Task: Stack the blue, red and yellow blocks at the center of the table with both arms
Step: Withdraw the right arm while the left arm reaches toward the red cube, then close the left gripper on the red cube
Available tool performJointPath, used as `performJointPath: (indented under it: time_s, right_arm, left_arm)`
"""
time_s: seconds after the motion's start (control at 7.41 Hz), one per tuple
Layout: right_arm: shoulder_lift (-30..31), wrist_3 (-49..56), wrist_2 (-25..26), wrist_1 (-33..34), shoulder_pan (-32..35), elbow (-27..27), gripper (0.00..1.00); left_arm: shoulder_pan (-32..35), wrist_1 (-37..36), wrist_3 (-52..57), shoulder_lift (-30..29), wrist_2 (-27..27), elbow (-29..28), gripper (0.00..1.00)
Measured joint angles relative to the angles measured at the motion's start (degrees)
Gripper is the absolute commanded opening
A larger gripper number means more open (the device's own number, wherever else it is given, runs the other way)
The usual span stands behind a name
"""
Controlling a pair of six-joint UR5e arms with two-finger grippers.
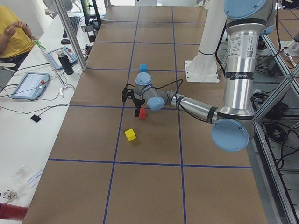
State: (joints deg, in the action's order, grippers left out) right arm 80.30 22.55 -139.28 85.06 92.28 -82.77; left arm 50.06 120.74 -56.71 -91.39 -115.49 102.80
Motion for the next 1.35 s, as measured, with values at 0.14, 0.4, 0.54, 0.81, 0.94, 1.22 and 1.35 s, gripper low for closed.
performJointPath:
  time_s: [0.14, 0.4, 0.54, 0.81, 0.94, 1.22, 1.35]
  right_arm:
    - [0.4, 0.4, 0.0, -0.1, 0.2, -0.1, 1.00]
    - [0.6, 0.6, 0.1, -0.2, 0.3, -0.2, 1.00]
    - [0.7, 0.6, 0.2, -0.2, 0.4, -0.2, 1.00]
    - [0.9, 0.6, 0.5, -0.3, 0.4, -0.1, 1.00]
    - [0.9, 0.6, 0.7, -0.3, 0.4, 0.0, 1.00]
    - [0.9, 0.6, 0.8, -0.4, 0.4, 0.2, 1.00]
    - [0.9, 0.6, 0.9, -0.4, 0.4, 0.3, 1.00]
  left_arm:
    - [-2.8, 0.0, -3.3, -0.1, 2.6, 0.0, 1.00]
    - [-6.0, -0.1, -6.3, -0.2, 5.6, -0.3, 1.00]
    - [-6.4, -0.2, -6.6, -0.2, 5.9, -0.7, 1.00]
    - [-6.7, -0.4, -6.7, -1.5, 6.2, -2.6, 0.96]
    - [-6.8, -0.4, -6.6, -2.8, 6.2, -4.1, 0.80]
    - [-7.6, -0.4, -5.7, -4.2, 6.2, -5.8, 0.00]
    - [-7.8, -0.5, -3.7, -3.9, 6.2, -5.7, 0.00]
